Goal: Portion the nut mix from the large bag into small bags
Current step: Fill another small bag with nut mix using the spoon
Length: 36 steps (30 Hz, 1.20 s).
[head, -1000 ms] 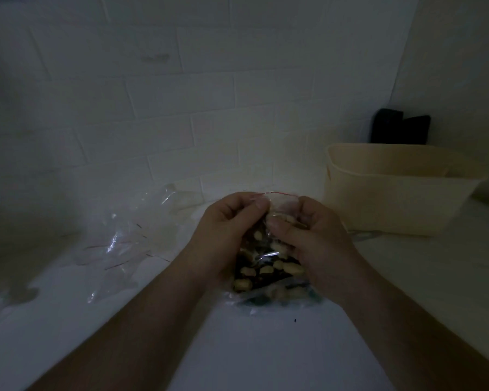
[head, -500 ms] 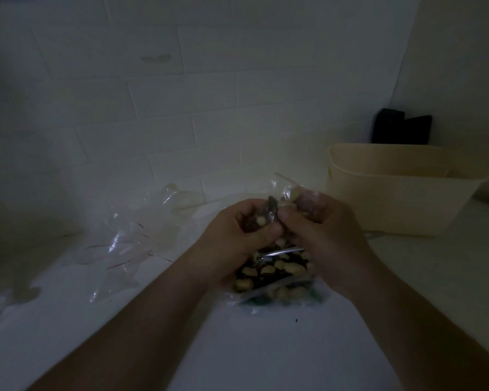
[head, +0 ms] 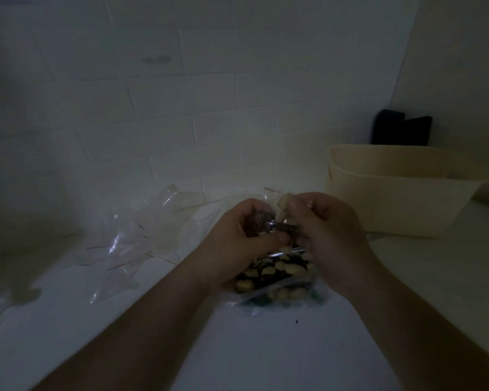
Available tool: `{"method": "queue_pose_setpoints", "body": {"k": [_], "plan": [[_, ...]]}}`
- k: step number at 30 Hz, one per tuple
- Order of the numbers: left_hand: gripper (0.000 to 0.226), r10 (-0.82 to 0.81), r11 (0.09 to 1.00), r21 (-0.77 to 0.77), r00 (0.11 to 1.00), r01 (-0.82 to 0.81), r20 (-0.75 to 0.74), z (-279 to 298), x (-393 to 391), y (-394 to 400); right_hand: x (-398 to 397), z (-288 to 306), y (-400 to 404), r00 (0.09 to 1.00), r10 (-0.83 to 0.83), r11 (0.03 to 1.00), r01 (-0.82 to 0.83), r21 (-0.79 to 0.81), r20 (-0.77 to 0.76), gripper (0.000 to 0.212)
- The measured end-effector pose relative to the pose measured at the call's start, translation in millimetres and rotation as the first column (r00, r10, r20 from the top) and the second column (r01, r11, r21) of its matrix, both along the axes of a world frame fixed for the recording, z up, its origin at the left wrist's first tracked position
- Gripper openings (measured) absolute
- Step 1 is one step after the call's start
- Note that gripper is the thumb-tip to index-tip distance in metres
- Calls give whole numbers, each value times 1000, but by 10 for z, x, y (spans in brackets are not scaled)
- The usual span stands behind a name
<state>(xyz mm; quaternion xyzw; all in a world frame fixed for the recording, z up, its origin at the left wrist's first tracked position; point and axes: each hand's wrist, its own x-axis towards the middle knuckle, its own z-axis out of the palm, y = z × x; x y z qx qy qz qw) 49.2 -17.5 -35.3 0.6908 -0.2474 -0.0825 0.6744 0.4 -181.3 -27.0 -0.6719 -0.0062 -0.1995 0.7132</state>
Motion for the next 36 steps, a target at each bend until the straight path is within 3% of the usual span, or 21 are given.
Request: {"method": "queue_pose_setpoints", "body": {"k": [2,6,11,15,23,26,32,36], "plan": [[39,-3,1000,-25,1000,2,-14,9,-3,2,-12,17,-12,1000,-4,1000,4,-1,-10,21],[52,-47,998,-50,998,45,-33,3,-11,0,-36,28,-15,995,-86,982,92,-165,41,11],[48,-2,1000,-30,999,1,-33,1,-34,-5,9,3,-35,985,-170,961,175,-213,39,5],[48,-16,999,-30,998,14,-68,-6,-16,-8,44,-19,-59,971,-232,931,240,-275,63,23],[51,16,999,-50,999,-19,-48,-8,5,-13,-42,74,-81,965,-183,823,254,-508,186,13],[51,33,998,-43,999,-35,-44,0,3,-12,-34,78,-88,961,-162,767,265,-584,223,25],[40,20,1000,-1,1000,-20,-8,-27,13,3,-13,55,-68,970,-162,794,238,-560,182,13],[35,-23,999,-27,999,22,-27,-23,-27,-12,-23,44,-57,982,-150,813,191,-549,118,16]]}}
